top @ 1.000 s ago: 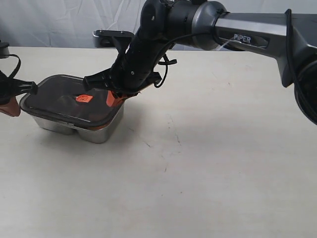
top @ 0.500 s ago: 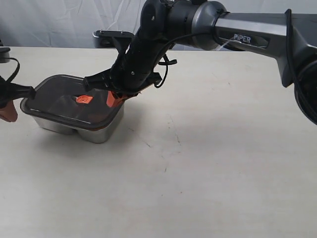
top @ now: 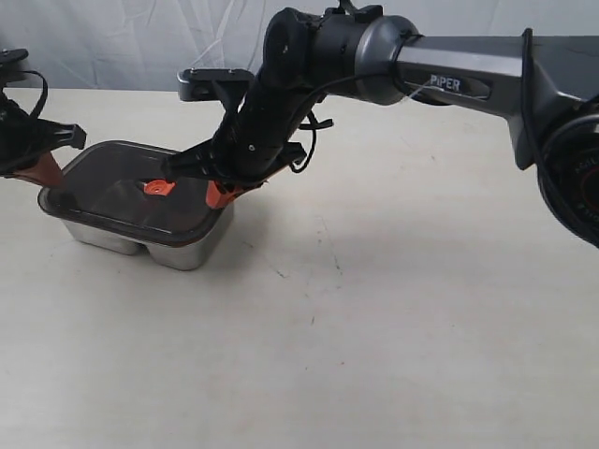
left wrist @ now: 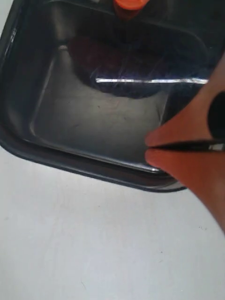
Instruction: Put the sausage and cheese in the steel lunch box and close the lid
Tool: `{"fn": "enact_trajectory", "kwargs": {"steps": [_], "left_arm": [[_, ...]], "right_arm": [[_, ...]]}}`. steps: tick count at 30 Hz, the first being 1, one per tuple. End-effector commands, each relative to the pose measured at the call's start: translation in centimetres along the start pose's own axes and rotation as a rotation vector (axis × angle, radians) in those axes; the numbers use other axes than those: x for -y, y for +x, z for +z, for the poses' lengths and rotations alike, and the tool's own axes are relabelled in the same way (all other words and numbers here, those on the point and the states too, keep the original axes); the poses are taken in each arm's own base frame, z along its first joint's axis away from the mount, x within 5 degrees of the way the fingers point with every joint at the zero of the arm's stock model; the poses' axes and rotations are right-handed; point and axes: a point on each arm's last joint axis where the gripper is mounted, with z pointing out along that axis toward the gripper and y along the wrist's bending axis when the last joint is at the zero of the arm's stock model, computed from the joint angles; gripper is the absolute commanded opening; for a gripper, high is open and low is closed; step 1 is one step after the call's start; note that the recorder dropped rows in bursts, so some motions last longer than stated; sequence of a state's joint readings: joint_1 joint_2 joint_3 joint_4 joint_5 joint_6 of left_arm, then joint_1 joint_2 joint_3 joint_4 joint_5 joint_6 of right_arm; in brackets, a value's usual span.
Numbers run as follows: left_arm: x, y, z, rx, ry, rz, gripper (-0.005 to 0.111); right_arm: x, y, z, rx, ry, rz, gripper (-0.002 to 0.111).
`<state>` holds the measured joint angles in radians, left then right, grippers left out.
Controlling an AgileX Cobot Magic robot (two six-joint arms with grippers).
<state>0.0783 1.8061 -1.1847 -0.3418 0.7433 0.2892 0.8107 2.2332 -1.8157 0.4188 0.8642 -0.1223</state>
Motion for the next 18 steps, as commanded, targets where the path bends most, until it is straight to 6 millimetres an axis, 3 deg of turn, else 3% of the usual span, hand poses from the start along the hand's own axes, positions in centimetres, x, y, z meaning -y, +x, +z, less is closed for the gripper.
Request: {"fn": "enact_trajectory", "kwargs": {"steps": [1,8,18], "left_arm": [[-0.3,0.1,1.7,-0.042,0.008,-0.01,0.0],[-0.8,0.6,4.2,-0.108,0.014,-0.033,0.0],[-1.0,0.8,5.1,-0.134,0.021,-0.047,0.0]], "right_arm": [[0.4,0.1,1.0,-0.006,0.009,-0.007,-0.001],[0.4,-0.1,1.0,0.011,0.011,-0.007,-0.001],[0.5,-0.1,1.0,0.012,0.017,-0.012,-0.001]]}}
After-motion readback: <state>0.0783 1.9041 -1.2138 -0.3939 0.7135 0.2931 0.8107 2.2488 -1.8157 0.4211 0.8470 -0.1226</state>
